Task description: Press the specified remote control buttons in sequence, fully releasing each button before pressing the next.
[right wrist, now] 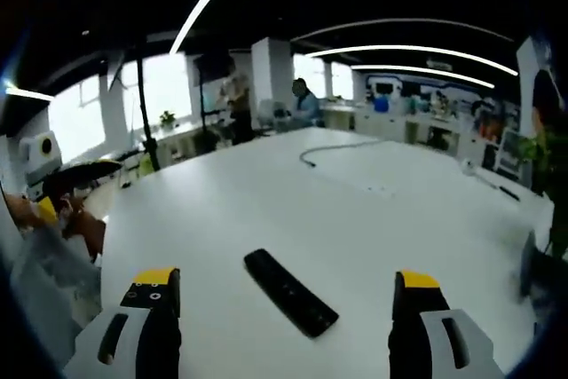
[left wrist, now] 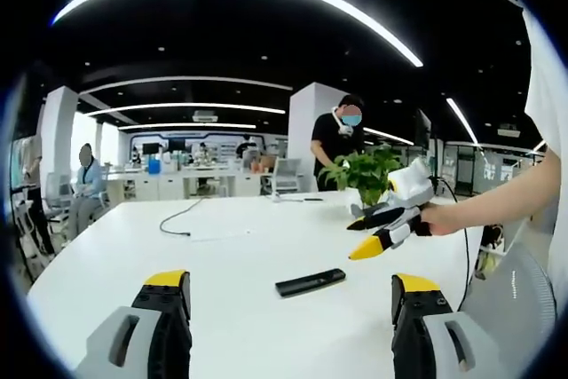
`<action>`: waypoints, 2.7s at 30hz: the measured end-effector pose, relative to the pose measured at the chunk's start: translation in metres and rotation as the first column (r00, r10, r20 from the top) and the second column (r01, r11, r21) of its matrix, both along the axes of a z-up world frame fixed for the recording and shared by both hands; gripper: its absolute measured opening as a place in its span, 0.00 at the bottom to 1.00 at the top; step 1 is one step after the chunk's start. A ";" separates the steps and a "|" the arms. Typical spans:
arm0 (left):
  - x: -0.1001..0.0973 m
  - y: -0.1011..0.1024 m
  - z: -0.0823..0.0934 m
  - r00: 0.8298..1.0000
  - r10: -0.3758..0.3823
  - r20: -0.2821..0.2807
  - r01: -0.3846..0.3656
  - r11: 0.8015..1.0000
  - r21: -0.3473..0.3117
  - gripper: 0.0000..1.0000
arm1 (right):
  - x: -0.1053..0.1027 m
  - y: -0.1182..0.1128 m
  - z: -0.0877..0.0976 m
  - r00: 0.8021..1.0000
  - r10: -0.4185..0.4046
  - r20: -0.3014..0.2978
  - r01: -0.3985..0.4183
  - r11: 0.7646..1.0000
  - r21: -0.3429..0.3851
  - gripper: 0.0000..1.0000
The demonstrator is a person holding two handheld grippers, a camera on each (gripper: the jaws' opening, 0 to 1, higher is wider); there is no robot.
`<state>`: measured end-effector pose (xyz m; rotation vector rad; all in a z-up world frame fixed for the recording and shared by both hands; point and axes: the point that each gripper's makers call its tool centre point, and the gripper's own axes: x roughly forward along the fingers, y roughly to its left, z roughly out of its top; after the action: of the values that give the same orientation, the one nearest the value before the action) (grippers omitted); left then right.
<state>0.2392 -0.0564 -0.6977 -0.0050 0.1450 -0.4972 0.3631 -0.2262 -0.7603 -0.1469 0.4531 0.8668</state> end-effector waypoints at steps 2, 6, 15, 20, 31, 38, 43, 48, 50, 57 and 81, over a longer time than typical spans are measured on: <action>0.000 0.000 0.001 1.000 0.000 0.002 0.000 1.000 -0.004 0.97 | -0.004 0.000 0.006 1.000 -0.005 0.013 0.005 1.000 0.006 0.99; -0.001 0.000 0.002 1.000 -0.003 0.005 0.003 1.000 -0.008 0.97 | -0.015 -0.002 0.020 0.999 -0.021 0.032 0.020 0.999 0.027 0.99; -0.002 -0.002 0.006 1.000 -0.017 0.019 0.017 0.999 -0.030 0.97 | -0.038 -0.015 0.042 0.993 -0.090 0.082 0.085 0.994 0.066 0.99; -0.003 -0.005 0.007 0.999 -0.032 0.022 0.032 0.999 -0.031 0.97 | -0.053 -0.023 0.044 0.990 -0.113 0.079 0.106 0.990 0.091 0.99; -0.004 -0.009 0.005 0.999 -0.049 0.014 0.049 0.998 -0.033 0.96 | -0.080 -0.057 0.039 0.975 -0.202 0.097 0.195 0.978 0.074 0.99; -0.005 -0.013 0.003 0.998 -0.067 0.009 0.068 0.997 -0.023 0.96 | -0.093 -0.071 0.035 0.964 -0.246 0.097 0.240 0.968 0.066 0.99; -0.003 -0.013 0.003 0.998 -0.066 0.005 0.066 0.997 -0.026 0.96 | -0.102 -0.081 0.026 0.960 -0.266 0.090 0.264 0.964 0.031 0.99; -0.002 -0.014 0.001 0.998 -0.068 -0.001 0.068 0.997 -0.020 0.96 | -0.110 -0.086 0.022 0.952 -0.300 0.066 0.296 0.953 0.055 0.99; -0.002 -0.014 0.000 0.998 -0.070 -0.005 0.070 0.997 -0.015 0.96 | -0.110 -0.087 0.023 0.950 -0.306 0.070 0.303 0.952 0.042 0.99; -0.001 -0.012 -0.004 0.998 -0.055 -0.017 0.055 0.998 -0.006 0.97 | -0.113 -0.084 0.031 0.940 -0.326 0.099 0.322 0.945 0.052 0.99; 0.003 0.022 -0.026 0.992 0.070 -0.107 -0.069 0.998 0.011 0.98 | -0.110 -0.100 0.029 0.924 -0.355 0.141 0.355 0.934 0.022 0.99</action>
<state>0.2420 -0.0346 -0.7242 -0.0297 0.2512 -0.4268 0.2531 -0.3266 -0.7318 -0.1250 0.3331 0.4939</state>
